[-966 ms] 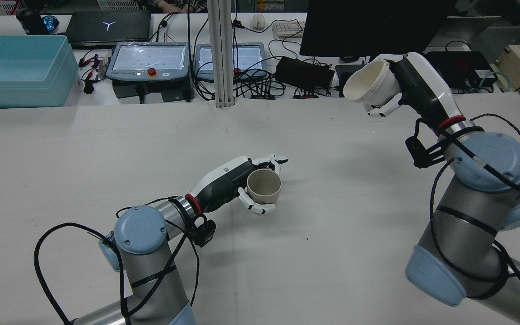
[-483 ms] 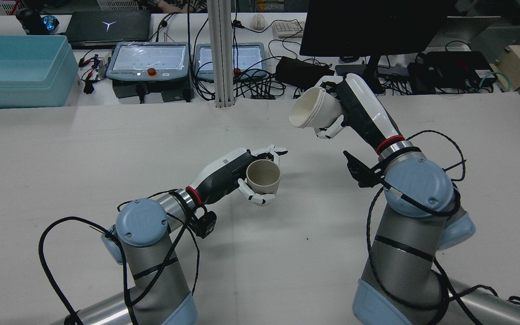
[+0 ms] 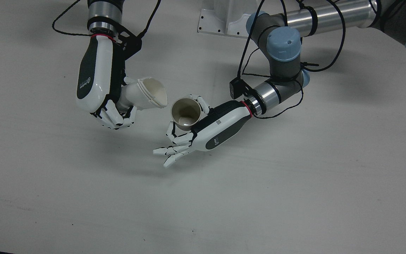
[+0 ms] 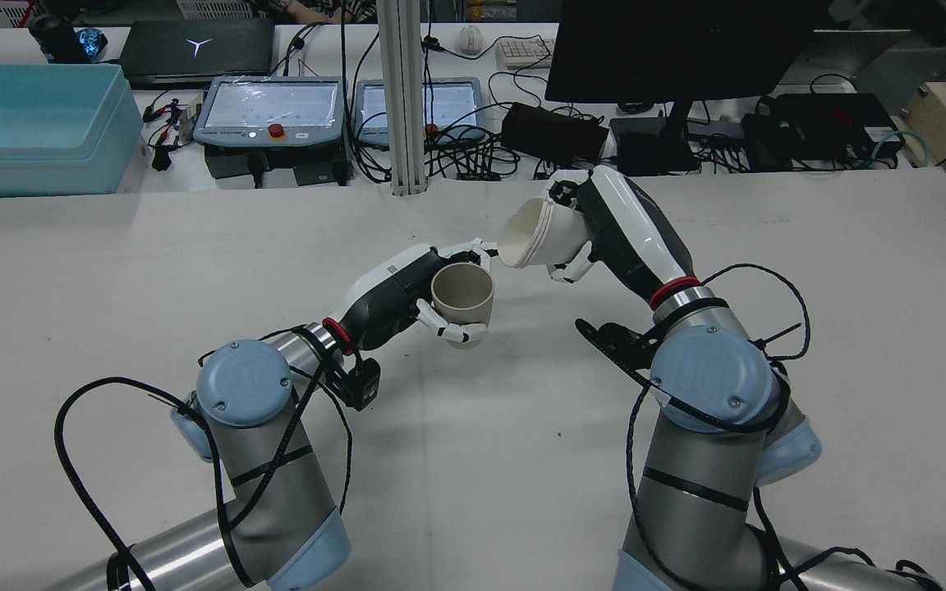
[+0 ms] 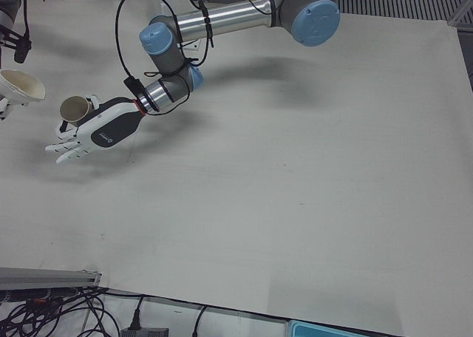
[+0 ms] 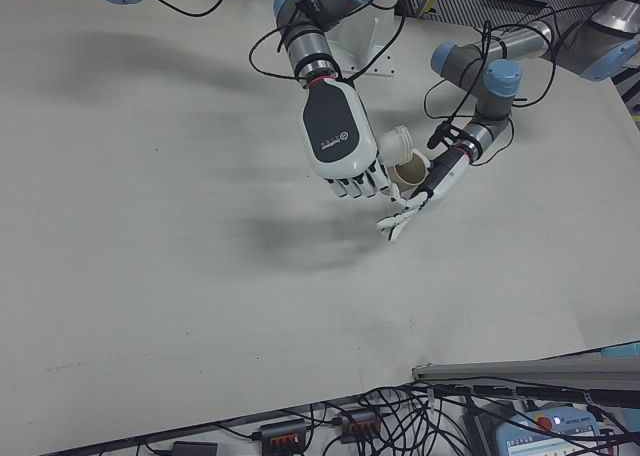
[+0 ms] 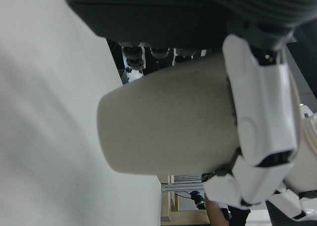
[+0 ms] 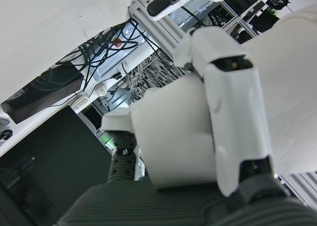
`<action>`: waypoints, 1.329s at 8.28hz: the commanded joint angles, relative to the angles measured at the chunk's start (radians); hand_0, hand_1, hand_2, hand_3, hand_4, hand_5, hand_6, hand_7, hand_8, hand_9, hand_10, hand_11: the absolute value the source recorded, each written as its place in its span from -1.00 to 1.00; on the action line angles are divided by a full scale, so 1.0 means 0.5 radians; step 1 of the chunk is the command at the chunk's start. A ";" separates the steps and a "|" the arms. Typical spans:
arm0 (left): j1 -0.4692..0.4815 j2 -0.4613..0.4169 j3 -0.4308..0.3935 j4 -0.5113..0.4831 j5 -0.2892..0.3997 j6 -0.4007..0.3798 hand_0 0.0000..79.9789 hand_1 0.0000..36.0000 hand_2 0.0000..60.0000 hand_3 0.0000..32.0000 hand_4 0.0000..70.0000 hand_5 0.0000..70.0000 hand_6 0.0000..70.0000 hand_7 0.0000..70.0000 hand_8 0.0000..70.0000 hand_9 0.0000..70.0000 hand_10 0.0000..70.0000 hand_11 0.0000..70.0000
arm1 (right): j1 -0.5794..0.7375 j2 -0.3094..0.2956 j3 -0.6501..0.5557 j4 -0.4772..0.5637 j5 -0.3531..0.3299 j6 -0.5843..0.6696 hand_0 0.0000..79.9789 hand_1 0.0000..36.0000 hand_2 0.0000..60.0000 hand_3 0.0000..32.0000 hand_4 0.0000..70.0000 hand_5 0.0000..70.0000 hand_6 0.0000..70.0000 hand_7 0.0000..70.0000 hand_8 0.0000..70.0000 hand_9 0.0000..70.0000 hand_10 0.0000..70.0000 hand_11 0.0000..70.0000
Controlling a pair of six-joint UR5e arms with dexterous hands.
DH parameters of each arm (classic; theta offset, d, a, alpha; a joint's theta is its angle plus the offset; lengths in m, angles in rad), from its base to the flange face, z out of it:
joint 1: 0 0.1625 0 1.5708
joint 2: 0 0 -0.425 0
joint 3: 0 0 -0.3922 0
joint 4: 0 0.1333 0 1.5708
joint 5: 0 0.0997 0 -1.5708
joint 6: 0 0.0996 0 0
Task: Pour water
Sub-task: 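Tilt the right hand's cup over the left hand's cup, then withdraw both hands with cups back toward their sides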
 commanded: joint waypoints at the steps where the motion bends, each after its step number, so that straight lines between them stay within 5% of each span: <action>1: -0.026 0.000 -0.013 0.013 0.007 -0.036 0.50 1.00 1.00 -1.00 0.62 1.00 -0.73 -0.58 -0.97 -0.94 -0.87 -0.73 | -0.026 0.017 -0.112 0.000 0.022 -0.020 1.00 1.00 1.00 -1.00 1.00 1.00 1.00 1.00 0.73 0.79 0.59 1.00; 3: -0.044 0.028 -0.013 -0.017 0.011 -0.060 0.50 1.00 1.00 -1.00 0.62 1.00 -0.73 -0.58 -0.97 -0.94 -0.87 -0.73 | 0.011 -0.034 0.150 0.003 0.083 -0.005 1.00 1.00 1.00 -1.00 1.00 1.00 1.00 1.00 0.71 0.75 0.57 1.00; 5: -0.170 0.235 -0.056 -0.069 0.008 -0.329 0.47 1.00 1.00 -1.00 0.55 1.00 -0.75 -0.61 -0.98 -0.95 -0.86 -0.73 | 0.264 -0.325 0.381 0.018 0.063 0.357 1.00 1.00 1.00 -1.00 0.92 1.00 1.00 1.00 0.70 0.73 0.58 1.00; 6: -0.246 0.443 -0.141 -0.179 0.008 -0.376 0.49 1.00 1.00 -1.00 0.51 1.00 -0.77 -0.63 -0.98 -0.95 -0.86 -0.72 | 0.418 -0.463 0.394 0.018 0.023 0.658 1.00 1.00 1.00 -1.00 0.60 1.00 1.00 1.00 0.69 0.70 0.64 1.00; 7: -0.317 0.597 -0.187 -0.286 0.008 -0.394 0.50 1.00 1.00 -1.00 0.45 1.00 -0.79 -0.65 -0.99 -0.95 -0.86 -0.72 | 0.650 -0.543 0.400 0.021 -0.154 0.770 1.00 1.00 1.00 -1.00 0.10 1.00 0.94 0.95 0.66 0.65 0.73 1.00; 9: -0.519 0.916 -0.185 -0.544 0.020 -0.450 0.52 1.00 1.00 -1.00 0.49 1.00 -0.77 -0.62 -0.99 -0.95 -0.85 -0.71 | 1.223 -0.709 0.388 0.140 -0.708 0.783 1.00 1.00 0.69 -1.00 -0.29 1.00 0.84 0.84 0.66 0.67 0.82 1.00; 10: -0.614 1.109 -0.160 -0.752 0.020 -0.456 0.51 1.00 1.00 -1.00 0.49 1.00 -0.78 -0.63 -0.99 -0.95 -0.85 -0.71 | 1.429 -0.947 0.276 0.603 -0.881 0.792 1.00 0.99 0.63 -1.00 -0.47 1.00 0.80 0.78 0.70 0.72 0.87 1.00; 11: -0.694 1.254 -0.106 -0.903 0.026 -0.456 0.47 1.00 1.00 -1.00 0.51 1.00 -0.77 -0.62 -0.98 -0.95 -0.85 -0.71 | 1.444 -1.122 -0.114 1.184 -0.962 0.963 0.99 0.84 0.62 -1.00 -0.59 1.00 0.79 0.75 0.75 0.80 0.94 1.00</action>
